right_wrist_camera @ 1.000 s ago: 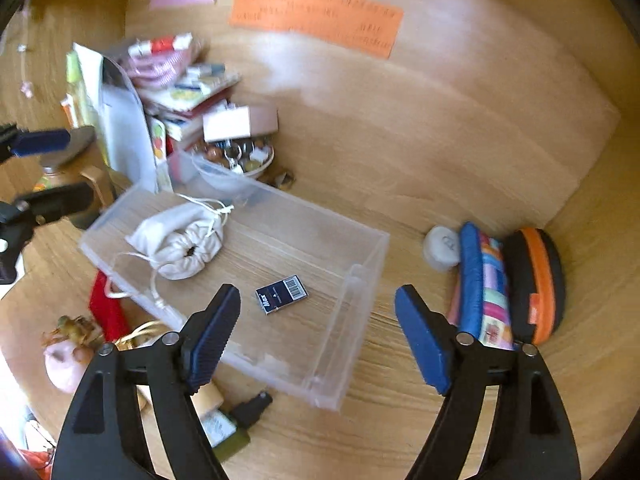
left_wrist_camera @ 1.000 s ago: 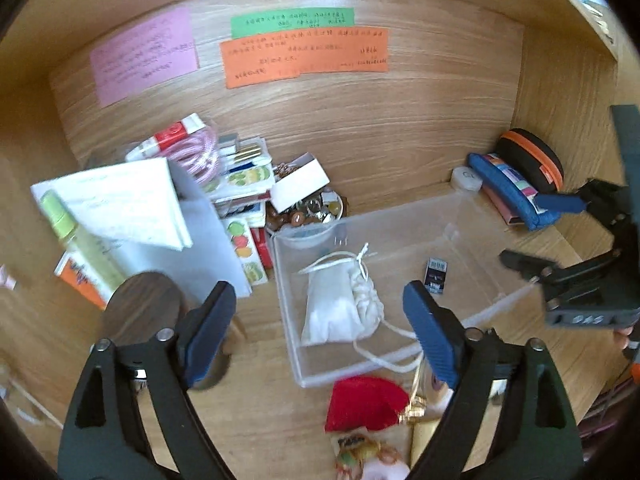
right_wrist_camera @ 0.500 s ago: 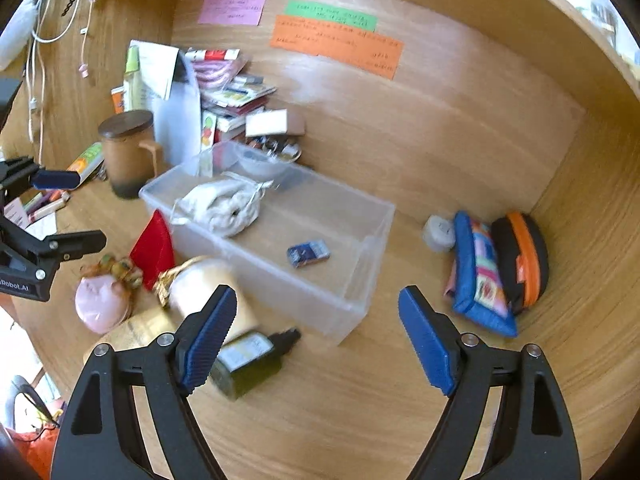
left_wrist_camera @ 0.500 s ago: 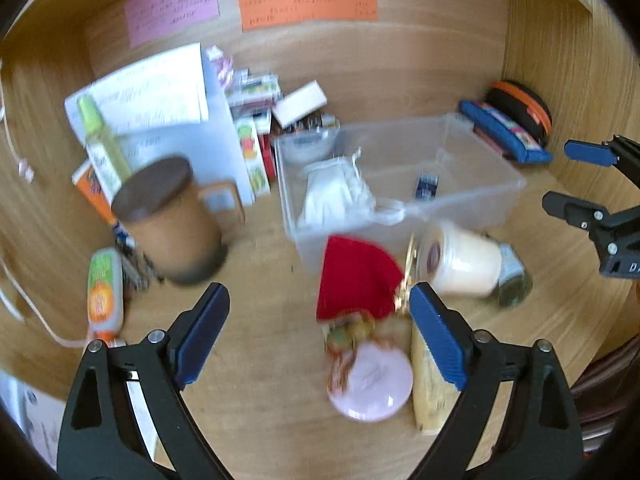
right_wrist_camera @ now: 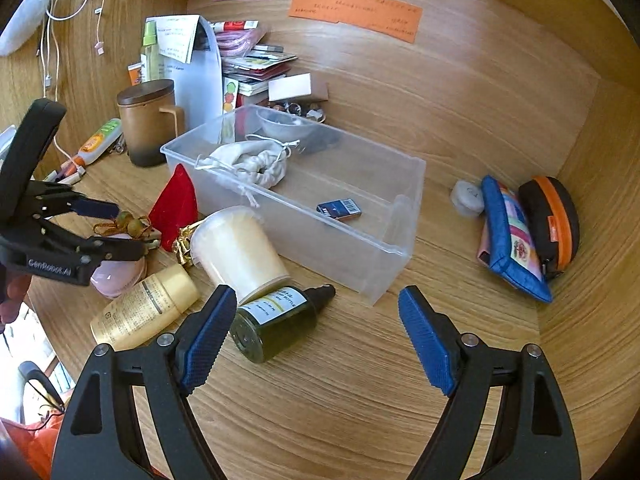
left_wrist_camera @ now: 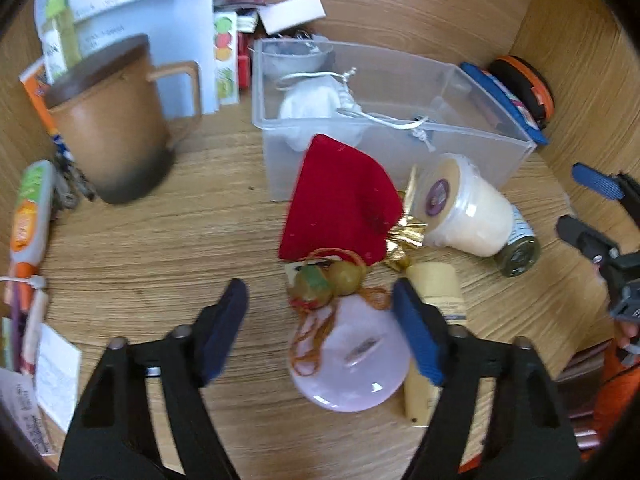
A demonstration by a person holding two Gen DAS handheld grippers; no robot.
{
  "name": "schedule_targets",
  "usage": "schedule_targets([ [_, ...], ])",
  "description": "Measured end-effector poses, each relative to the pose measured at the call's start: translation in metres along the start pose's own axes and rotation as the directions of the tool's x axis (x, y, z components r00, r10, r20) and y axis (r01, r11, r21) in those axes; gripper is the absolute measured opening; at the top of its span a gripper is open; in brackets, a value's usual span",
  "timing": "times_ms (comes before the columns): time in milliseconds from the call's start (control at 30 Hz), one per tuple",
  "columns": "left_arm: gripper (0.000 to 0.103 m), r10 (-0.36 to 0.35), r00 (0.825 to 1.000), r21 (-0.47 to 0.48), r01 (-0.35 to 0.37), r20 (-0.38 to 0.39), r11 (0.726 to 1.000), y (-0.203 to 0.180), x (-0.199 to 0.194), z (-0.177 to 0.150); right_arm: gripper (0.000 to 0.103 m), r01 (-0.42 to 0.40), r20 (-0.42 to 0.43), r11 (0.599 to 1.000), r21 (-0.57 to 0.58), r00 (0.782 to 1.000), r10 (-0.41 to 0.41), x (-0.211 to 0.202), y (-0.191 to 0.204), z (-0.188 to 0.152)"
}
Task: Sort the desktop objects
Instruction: 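Move both grippers back toward the objects on the desk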
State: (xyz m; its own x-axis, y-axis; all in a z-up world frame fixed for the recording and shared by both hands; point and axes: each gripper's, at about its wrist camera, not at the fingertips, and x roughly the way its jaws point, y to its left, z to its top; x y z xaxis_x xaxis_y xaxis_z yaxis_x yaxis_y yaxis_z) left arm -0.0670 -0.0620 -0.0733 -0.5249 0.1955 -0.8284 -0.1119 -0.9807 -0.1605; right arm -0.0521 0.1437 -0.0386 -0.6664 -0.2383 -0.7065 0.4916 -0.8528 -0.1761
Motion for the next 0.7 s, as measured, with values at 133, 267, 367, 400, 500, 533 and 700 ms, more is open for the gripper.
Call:
schedule_targets([
  [133,0.06,-0.025,1.0,-0.004,0.025,-0.006,1.0,0.001,0.004,0.002,0.081,-0.026,-0.003,1.0,-0.017,1.0,0.025,0.004,0.006,0.003],
  [267,0.05,-0.049,0.999,0.015,0.049,-0.015,0.999,-0.004,0.007,0.004,0.081,-0.042,-0.009,0.999,-0.033,0.999,0.042,0.009,0.013,0.005],
  [367,0.043,-0.068,0.997,0.025,0.069,-0.022,0.997,-0.005,0.01,0.006,0.081,-0.049,-0.016,0.998,-0.04,0.999,0.049,0.013,0.017,0.006],
  [400,0.04,-0.075,0.997,0.024,0.076,-0.025,0.997,-0.004,0.011,0.007,0.081,-0.05,-0.018,0.998,-0.041,0.999,0.049,0.013,0.018,0.007],
  [500,0.04,-0.072,0.997,0.037,0.073,-0.014,0.997,-0.004,0.009,0.007,0.081,-0.06,-0.026,0.997,-0.056,0.998,0.059,0.017,0.022,0.008],
  [533,0.04,-0.07,0.998,0.038,0.07,-0.003,0.997,-0.004,0.006,0.008,0.081,-0.065,-0.028,0.996,-0.064,0.998,0.063,0.018,0.023,0.008],
  [700,0.04,-0.071,0.996,0.037,0.069,0.05,0.997,0.001,-0.012,0.009,0.081,-0.095,-0.063,0.989,-0.112,0.994,0.089,0.034,0.032,0.016],
])
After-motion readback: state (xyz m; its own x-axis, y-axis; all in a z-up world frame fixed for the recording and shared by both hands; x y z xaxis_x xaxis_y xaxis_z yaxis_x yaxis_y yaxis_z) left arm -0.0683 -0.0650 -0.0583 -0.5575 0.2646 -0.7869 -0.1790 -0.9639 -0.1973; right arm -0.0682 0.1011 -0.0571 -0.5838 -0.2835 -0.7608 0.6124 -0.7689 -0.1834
